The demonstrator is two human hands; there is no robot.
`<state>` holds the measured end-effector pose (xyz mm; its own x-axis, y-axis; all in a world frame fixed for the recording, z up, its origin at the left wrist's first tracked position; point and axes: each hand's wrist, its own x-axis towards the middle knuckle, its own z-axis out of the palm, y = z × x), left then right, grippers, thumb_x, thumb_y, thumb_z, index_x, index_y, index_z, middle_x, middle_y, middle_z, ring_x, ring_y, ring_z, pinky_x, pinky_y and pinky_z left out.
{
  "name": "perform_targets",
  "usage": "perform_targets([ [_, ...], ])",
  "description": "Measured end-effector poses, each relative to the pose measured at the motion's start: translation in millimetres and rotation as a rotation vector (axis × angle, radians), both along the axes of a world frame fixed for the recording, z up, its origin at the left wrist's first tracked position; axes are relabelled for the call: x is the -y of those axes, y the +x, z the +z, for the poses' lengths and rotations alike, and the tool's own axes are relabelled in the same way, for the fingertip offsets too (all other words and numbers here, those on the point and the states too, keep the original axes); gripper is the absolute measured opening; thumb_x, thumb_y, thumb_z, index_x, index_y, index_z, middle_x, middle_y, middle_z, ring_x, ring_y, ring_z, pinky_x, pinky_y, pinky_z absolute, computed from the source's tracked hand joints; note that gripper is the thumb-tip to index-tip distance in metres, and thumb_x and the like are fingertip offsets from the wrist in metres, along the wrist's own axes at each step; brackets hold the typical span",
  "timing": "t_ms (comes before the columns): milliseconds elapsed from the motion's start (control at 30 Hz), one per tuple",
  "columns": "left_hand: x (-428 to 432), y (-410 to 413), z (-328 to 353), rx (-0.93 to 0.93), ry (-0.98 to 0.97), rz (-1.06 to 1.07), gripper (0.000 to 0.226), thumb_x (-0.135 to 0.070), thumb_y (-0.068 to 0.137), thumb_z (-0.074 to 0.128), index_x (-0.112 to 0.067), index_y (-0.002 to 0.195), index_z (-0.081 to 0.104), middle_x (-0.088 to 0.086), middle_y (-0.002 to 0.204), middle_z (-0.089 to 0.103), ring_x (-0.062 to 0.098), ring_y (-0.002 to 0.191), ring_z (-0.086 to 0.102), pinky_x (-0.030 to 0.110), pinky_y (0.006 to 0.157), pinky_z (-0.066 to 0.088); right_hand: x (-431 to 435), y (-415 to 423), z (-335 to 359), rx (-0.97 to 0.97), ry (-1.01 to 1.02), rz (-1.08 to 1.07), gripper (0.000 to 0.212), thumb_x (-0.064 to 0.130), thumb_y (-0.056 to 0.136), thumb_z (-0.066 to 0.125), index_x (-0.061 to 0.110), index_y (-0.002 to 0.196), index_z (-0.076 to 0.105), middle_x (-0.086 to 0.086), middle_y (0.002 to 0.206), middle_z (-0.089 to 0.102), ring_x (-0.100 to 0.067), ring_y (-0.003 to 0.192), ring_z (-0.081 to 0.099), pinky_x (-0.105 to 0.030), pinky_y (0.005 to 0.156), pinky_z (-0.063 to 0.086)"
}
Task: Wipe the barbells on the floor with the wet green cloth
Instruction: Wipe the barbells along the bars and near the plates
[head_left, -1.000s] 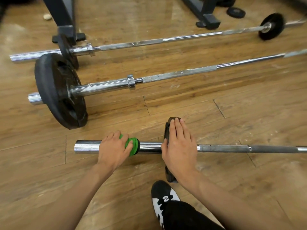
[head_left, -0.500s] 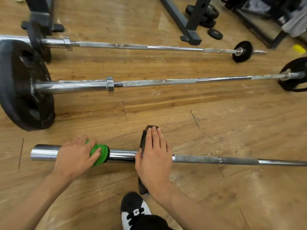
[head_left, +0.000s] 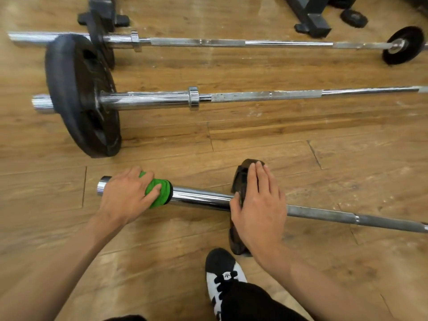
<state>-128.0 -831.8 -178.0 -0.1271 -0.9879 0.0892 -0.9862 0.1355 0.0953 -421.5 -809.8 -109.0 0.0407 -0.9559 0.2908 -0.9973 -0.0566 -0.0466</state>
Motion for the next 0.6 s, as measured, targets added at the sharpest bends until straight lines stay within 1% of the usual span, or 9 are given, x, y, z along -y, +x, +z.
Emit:
perform_targets([
  [100, -0.3, -10.7, 0.9, -0.004, 0.005, 0.065, 0.048, -0.050, 0.095, 0.040, -0.012, 0.090, 0.068, 0.015, 0.082, 0.057, 0.037, 0.075, 0.060, 0.043, 0.065, 0.049, 0.6, 5.8, -0.8, 0.014, 0.010, -0.010, 0.068, 0.029, 0.090, 0.067, 0.000, 0.149, 0.049, -0.017, 0.152, 0.053, -0.031, 0.144, 0.047, -0.049, 0.109, 0.047],
  [133, -0.9, -25.9, 1.2, -0.009, 0.002, 0.042, 0.047, -0.050, 0.096, 0.039, -0.012, 0.091, 0.068, 0.016, 0.085, 0.058, 0.037, 0.076, 0.060, 0.042, 0.066, 0.049, 0.6, 5.6, -0.3, 0.016, 0.017, -0.008, 0.068, 0.029, 0.091, 0.066, 0.000, 0.149, 0.049, -0.017, 0.152, 0.053, -0.031, 0.145, 0.046, -0.049, 0.109, 0.047],
  [233, -8.0, -75.5, 0.0, -0.014, 0.031, -0.139, 0.045, -0.051, 0.100, 0.036, -0.017, 0.103, 0.065, 0.012, 0.100, 0.058, 0.034, 0.087, 0.058, 0.042, 0.073, 0.049, -1.2, 2.4, 0.9, 0.017, 0.022, -0.013, 0.068, 0.029, 0.090, 0.065, 0.000, 0.150, 0.049, -0.017, 0.152, 0.052, -0.031, 0.145, 0.046, -0.050, 0.107, 0.048],
  [267, -9.5, -82.9, 0.2, -0.005, 0.040, -0.185, 0.045, -0.052, 0.101, 0.035, -0.017, 0.107, 0.063, 0.011, 0.104, 0.058, 0.033, 0.089, 0.058, 0.042, 0.076, 0.048, -2.5, 1.8, 1.1, 0.021, 0.015, -0.016, 0.068, 0.029, 0.090, 0.066, 0.000, 0.150, 0.049, -0.017, 0.152, 0.052, -0.031, 0.145, 0.046, -0.050, 0.107, 0.048],
  [333, -6.8, -75.3, 1.3, 0.001, 0.049, -0.223, 0.047, -0.054, 0.102, 0.033, -0.017, 0.109, 0.062, 0.011, 0.105, 0.058, 0.033, 0.090, 0.059, 0.042, 0.077, 0.049, -3.1, 2.5, 2.1, 0.022, 0.000, -0.013, 0.069, 0.029, 0.090, 0.066, 0.000, 0.150, 0.048, -0.018, 0.152, 0.052, -0.031, 0.145, 0.046, -0.051, 0.108, 0.047],
  [400, -3.5, -47.3, -0.4, -0.002, 0.061, -0.173, 0.050, -0.055, 0.101, 0.033, -0.016, 0.104, 0.063, 0.013, 0.099, 0.058, 0.036, 0.086, 0.061, 0.042, 0.072, 0.050, -2.9, 5.2, 3.7, 0.001, 0.017, -0.005, 0.069, 0.031, 0.092, 0.063, 0.000, 0.151, 0.046, -0.018, 0.154, 0.050, -0.031, 0.147, 0.043, -0.051, 0.115, 0.041],
  [500, 1.2, -5.0, 2.2, -0.005, 0.113, -0.027, 0.053, -0.056, 0.098, 0.032, -0.014, 0.092, 0.063, 0.015, 0.087, 0.057, 0.039, 0.079, 0.062, 0.043, 0.063, 0.050, -1.9, 6.0, 5.4, -0.036, 0.054, 0.011, 0.070, 0.034, 0.094, 0.059, -0.001, 0.152, 0.044, -0.019, 0.156, 0.048, -0.032, 0.150, 0.039, -0.052, 0.124, 0.028],
  [567, 4.0, 3.9, 2.5, -0.021, 0.157, 0.020, 0.057, -0.058, 0.096, 0.029, -0.013, 0.090, 0.063, 0.014, 0.085, 0.055, 0.039, 0.081, 0.061, 0.043, 0.063, 0.050, 3.3, 0.7, 8.4, -0.054, 0.081, 0.037, 0.069, 0.035, 0.090, 0.062, -0.003, 0.146, 0.050, -0.019, 0.150, 0.053, -0.034, 0.145, 0.044, -0.052, 0.124, 0.028],
  [600, 6.0, 2.3, 2.8, -0.028, 0.159, 0.051, 0.058, -0.059, 0.095, 0.028, -0.013, 0.090, 0.065, 0.014, 0.085, 0.056, 0.039, 0.082, 0.061, 0.043, 0.064, 0.050, 8.5, -1.6, 11.0, -0.060, 0.095, 0.052, 0.065, 0.035, 0.088, 0.064, -0.002, 0.139, 0.055, -0.019, 0.143, 0.057, -0.035, 0.138, 0.049, -0.051, 0.121, 0.032],
])
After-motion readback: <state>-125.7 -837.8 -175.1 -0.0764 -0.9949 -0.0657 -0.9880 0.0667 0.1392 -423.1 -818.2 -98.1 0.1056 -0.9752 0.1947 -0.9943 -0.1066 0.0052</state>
